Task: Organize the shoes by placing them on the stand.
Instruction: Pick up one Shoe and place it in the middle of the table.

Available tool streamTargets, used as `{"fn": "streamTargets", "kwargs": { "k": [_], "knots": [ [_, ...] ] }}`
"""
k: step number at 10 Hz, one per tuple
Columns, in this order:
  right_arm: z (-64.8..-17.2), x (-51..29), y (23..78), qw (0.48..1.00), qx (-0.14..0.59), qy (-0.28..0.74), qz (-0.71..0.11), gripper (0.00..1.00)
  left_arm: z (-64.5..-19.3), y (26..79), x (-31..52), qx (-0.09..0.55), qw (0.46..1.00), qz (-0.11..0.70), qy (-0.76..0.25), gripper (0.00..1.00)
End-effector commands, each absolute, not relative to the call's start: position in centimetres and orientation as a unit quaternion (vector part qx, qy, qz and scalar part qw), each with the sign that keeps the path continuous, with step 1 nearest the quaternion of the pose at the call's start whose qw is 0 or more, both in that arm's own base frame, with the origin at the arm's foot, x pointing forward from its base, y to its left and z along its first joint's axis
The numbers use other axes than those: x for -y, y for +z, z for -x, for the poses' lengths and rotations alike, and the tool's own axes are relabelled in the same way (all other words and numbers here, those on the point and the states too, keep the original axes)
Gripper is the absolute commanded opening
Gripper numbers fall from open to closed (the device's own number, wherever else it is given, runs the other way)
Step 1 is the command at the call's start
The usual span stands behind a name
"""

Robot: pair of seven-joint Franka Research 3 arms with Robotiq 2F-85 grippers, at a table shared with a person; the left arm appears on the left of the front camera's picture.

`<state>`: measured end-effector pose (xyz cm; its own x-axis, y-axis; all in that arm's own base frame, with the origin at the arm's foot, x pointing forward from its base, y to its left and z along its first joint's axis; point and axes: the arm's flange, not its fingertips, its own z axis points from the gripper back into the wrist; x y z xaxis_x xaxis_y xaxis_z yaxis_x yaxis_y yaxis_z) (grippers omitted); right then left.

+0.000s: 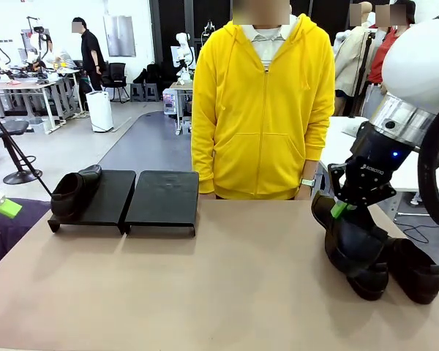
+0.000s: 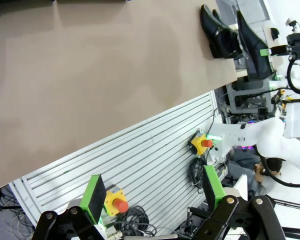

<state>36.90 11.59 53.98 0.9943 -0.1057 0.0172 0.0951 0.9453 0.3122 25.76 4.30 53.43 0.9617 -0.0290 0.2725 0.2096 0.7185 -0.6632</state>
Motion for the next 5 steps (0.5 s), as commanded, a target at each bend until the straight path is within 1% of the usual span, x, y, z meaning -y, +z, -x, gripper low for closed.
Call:
{"fn": "streamTargets", "kwargs": {
  "k": [1, 2, 4, 5],
  "knots": [
    [-38.0, -20.0, 54.4, 0.995, 0.056, -0.044, -0.076, 0.0, -25.7, 53.5, -4.5, 0.126, 0.914, 0.378, -0.072, 1.0],
    [-39.6, -25.2, 53.4, 0.996, 0.066, -0.037, -0.041, 0.0, -25.7, 53.5, -4.5, 0.126, 0.914, 0.378, -0.072, 1.0],
    [-43.3, -32.5, 50.7, 0.998, 0.05, -0.036, -0.026, 0.0, -25.7, 53.5, -4.5, 0.126, 0.914, 0.378, -0.072, 1.0],
    [-44.6, -35.9, 49.2, 0.998, 0.049, -0.013, -0.04, 0.0, -25.7, 53.5, -4.5, 0.126, 0.914, 0.378, -0.072, 1.0]
  ]
}}
